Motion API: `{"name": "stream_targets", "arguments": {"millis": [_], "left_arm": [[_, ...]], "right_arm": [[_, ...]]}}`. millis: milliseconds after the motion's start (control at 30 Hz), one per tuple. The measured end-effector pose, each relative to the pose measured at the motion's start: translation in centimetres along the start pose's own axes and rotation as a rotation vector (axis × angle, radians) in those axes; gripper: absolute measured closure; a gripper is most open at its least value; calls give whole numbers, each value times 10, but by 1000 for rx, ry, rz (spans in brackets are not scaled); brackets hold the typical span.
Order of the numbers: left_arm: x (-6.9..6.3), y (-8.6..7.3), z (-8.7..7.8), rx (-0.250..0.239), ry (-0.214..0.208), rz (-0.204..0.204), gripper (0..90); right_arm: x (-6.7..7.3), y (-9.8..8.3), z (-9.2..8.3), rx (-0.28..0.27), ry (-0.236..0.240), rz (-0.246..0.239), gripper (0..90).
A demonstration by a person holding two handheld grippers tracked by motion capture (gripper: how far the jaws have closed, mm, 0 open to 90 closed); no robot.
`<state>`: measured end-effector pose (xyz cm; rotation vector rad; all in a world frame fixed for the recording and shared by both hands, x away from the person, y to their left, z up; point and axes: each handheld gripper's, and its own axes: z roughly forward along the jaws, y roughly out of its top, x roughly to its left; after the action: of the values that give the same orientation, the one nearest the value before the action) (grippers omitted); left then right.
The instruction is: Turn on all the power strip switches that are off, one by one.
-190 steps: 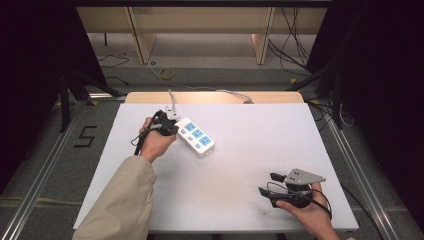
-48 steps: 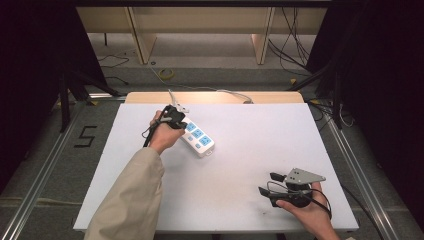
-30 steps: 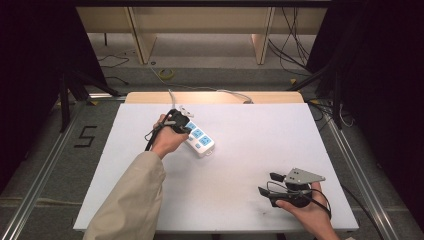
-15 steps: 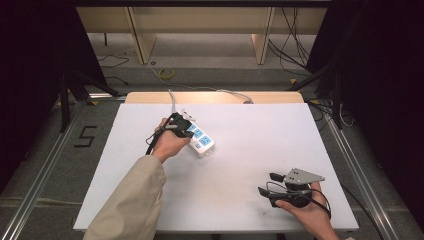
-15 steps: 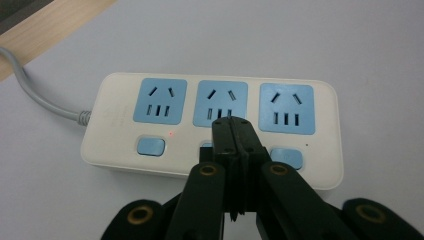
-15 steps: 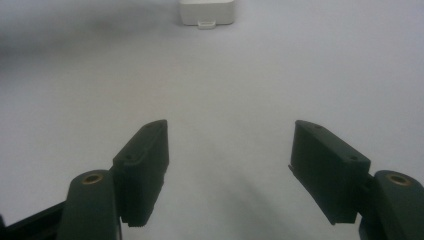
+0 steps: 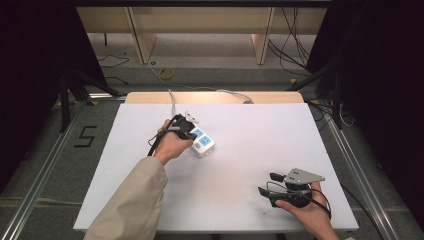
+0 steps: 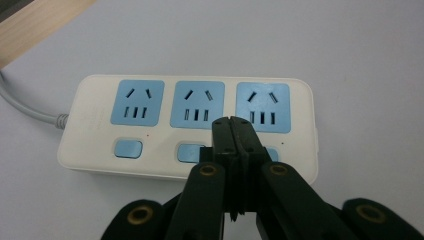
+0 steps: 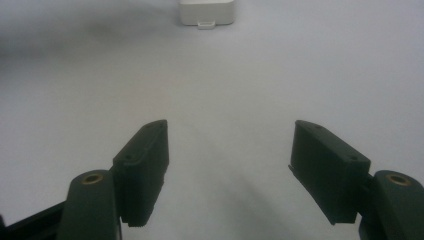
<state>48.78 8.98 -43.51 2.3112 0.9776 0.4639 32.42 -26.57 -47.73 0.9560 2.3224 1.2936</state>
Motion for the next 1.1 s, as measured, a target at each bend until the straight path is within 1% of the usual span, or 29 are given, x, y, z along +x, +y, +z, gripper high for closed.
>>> {"name": "stream_targets", "arguments": {"millis": [367,467,633,1100], "left_arm": [[-8,1,4,17,-18,23,900],[-10,1,5,16,-21,18,900],[-11,1,5,25,-23,26,900],[-16,2,9,36,-33,30,900]], "right_arm": [[0,0,0,0,-1,-1,323],[0,0,0,1,0,-1,324],[0,0,0,0,0,0,324],[0,0,0,-1,0,-2,323]]}}
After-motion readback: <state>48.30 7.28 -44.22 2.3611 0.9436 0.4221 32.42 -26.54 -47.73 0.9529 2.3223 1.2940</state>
